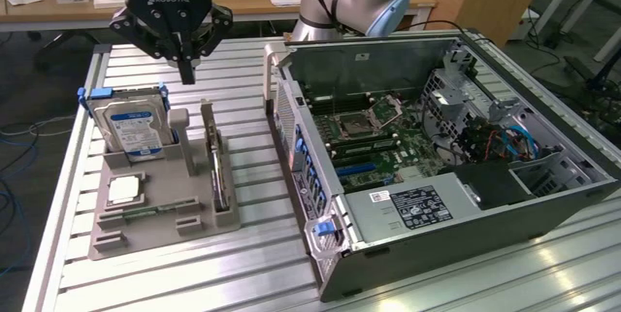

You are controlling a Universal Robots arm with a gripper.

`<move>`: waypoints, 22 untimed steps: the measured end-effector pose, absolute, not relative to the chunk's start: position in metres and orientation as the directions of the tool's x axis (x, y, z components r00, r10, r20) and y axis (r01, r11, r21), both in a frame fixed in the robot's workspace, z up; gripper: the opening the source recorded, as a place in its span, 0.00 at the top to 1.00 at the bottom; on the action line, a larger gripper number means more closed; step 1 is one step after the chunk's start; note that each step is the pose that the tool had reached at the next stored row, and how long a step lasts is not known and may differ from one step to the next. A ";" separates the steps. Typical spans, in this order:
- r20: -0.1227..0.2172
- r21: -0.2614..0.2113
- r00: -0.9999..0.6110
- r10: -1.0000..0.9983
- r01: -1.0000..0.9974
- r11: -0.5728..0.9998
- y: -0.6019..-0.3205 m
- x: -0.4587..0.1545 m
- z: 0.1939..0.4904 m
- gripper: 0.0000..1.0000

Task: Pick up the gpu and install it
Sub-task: 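Pick up the gpu and move the gpu toward the slot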

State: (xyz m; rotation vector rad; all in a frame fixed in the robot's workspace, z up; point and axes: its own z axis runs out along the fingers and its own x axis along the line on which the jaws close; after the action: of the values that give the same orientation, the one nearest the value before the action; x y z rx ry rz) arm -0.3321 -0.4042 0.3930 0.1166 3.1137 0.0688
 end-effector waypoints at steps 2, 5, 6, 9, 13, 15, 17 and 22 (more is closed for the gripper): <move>-0.023 0.045 -0.997 0.075 0.074 0.996 -0.404 -0.332 0.393 0.77; -0.023 0.045 -0.997 0.075 0.074 0.996 -0.404 -0.332 0.393 0.71; -0.023 0.045 -0.997 0.075 0.074 0.996 -0.404 -0.332 0.393 0.65; -0.023 0.045 -0.997 0.075 0.074 0.996 -0.404 -0.332 0.393 0.53; -0.021 0.045 -0.998 0.057 0.056 0.997 -0.404 -0.332 0.391 0.41; -0.014 0.044 -0.999 0.034 0.033 0.998 -0.405 -0.332 0.388 0.41; -0.014 0.043 -0.999 0.032 0.031 0.999 -0.406 -0.332 0.387 0.41; -0.015 0.043 -0.999 0.032 0.031 0.999 -0.408 -0.332 0.382 0.41</move>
State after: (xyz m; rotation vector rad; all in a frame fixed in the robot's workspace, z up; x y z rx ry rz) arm -0.3323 -0.4080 0.3815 0.0489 3.1246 0.0665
